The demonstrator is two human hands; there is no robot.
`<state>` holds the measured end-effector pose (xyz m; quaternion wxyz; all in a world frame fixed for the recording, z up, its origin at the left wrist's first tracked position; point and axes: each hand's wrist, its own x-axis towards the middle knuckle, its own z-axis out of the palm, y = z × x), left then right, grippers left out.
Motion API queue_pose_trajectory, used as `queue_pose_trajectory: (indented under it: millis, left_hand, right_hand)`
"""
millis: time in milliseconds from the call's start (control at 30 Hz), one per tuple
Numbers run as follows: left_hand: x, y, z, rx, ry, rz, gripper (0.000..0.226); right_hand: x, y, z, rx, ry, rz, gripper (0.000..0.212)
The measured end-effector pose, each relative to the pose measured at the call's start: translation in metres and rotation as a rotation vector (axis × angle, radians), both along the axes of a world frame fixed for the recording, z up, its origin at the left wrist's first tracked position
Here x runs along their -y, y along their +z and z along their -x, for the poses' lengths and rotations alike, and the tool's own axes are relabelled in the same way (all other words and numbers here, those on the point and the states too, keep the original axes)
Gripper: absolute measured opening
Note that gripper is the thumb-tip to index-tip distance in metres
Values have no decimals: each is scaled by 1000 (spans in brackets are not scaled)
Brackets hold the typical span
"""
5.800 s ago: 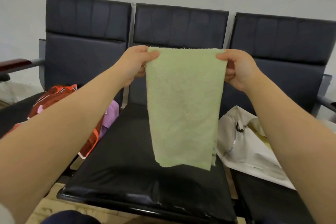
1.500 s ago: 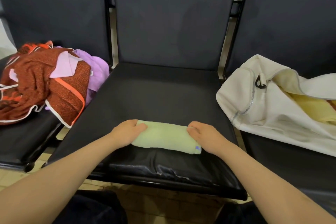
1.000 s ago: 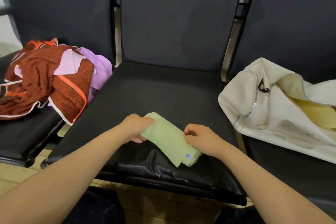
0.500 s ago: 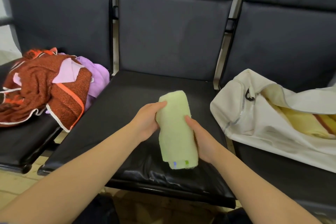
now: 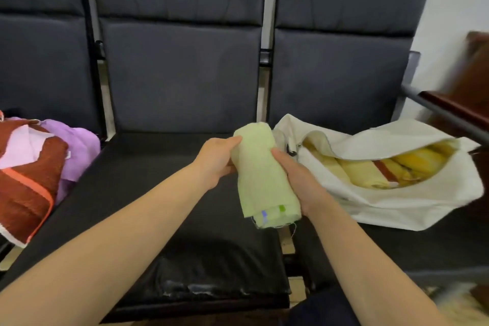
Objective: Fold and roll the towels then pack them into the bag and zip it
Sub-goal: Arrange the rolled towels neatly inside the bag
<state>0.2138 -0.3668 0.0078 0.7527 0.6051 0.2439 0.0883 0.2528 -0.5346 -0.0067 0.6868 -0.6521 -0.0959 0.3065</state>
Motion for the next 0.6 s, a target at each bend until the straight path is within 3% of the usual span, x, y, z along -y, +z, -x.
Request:
queue_pose_trajectory:
  millis: [133,233,367,467,533,600]
  left_hand:
    - [33,23,-33,-14,-89,-306,27]
    - [62,39,-57,20,-13,-611,22]
    - [99,39,-78,268,33,-1097,3]
    - [127,22,-89,515,-343,-1647,8]
    - [148,8,-102,513,-684,-1977,22]
    - [168,0,-119,436,-848,-2270,26]
  right_hand:
    - [47,27,-23,-36,-6,-67,26]
    - [81,44,-41,-76,-69,-74,37]
    - [136,58,-66,-42,-256,-170,25]
    - [175,57,-89,-14,-368,-163,39]
    - [197,53,-104,-10,-445,-155,43]
    - [213,51,-115,1,-487,-145,53]
